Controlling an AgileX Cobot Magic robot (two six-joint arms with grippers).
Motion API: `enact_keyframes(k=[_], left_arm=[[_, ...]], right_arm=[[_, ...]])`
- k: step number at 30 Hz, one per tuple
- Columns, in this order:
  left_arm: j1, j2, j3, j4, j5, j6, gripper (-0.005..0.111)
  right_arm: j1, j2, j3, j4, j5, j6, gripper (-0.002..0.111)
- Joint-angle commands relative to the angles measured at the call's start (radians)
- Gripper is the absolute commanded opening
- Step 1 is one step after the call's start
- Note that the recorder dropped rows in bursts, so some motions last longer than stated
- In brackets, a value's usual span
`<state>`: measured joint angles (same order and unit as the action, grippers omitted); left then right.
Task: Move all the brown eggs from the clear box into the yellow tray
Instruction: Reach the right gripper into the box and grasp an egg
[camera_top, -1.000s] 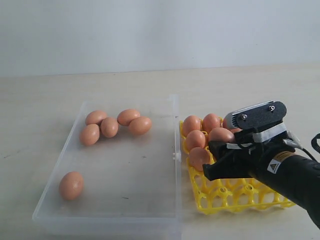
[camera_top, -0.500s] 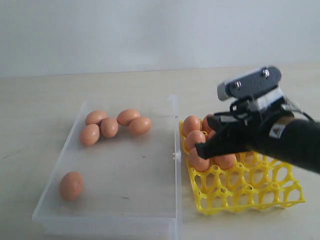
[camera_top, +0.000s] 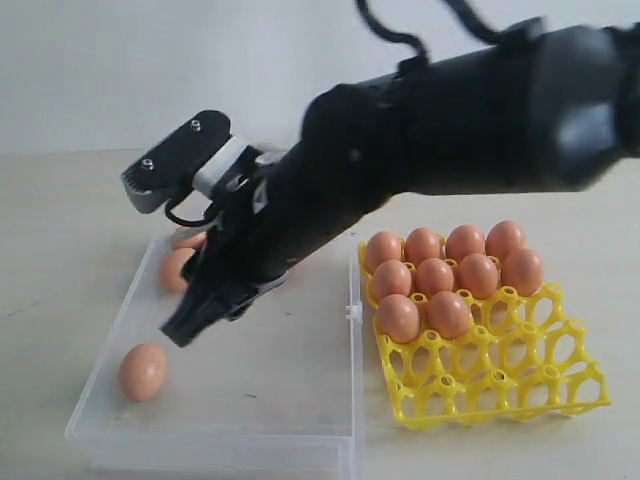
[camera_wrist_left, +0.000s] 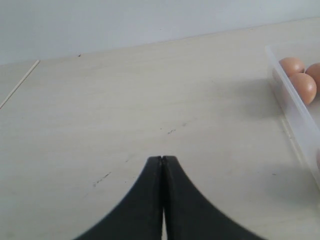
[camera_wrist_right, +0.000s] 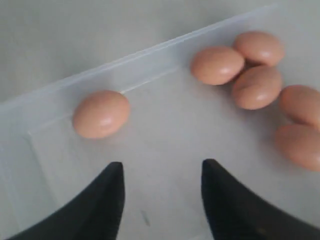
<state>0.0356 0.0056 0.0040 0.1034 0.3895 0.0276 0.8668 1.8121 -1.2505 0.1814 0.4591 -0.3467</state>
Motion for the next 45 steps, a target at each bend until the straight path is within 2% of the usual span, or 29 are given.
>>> enact_keyframes(k=[1, 4, 15, 29, 31, 34, 35, 40, 45], left_arm=[[-0.006, -0.006, -0.004, -0.002, -0.009, -0.005, 0.000], [-0.006, -0.006, -0.004, -0.002, -0.009, -0.005, 0.000], [-0.006, -0.006, -0.004, -0.002, -0.009, -0.005, 0.000], [-0.006, -0.006, -0.004, -0.002, -0.009, -0.005, 0.000], [-0.006, -0.006, -0.004, -0.002, -0.009, -0.005, 0.000], [-0.006, -0.006, -0.004, -0.002, -0.009, -0.005, 0.000], [-0.006, -0.006, -0.004, -0.002, -0.009, -0.005, 0.000], [-0.006, -0.006, -0.004, -0.002, -0.009, -0.005, 0.000], [-0.006, -0.006, -0.004, -0.002, -0.009, -0.005, 0.000]], right_arm=[[0.011, 0.146, -0.120, 0.036, 0.018, 0.437, 0.062], [0.011, 0.232, -0.180, 0.041, 0.011, 0.535, 0.064], [0.040, 0.387, -0.313, 0.186, 0.051, 0.531, 0.064], [0.057, 0.445, -0.332, 0.203, 0.058, 0.531, 0.063], [0.057, 0.446, -0.332, 0.201, 0.050, 0.529, 0.055], [0.057, 0.435, -0.332, 0.201, 0.034, 0.524, 0.019], [0.057, 0.428, -0.332, 0.196, 0.026, 0.513, 0.004], [0.049, 0.338, -0.229, 0.062, -0.097, 0.504, 0.000], [0.020, 0.153, 0.068, 0.009, -0.398, 0.393, 0.000]])
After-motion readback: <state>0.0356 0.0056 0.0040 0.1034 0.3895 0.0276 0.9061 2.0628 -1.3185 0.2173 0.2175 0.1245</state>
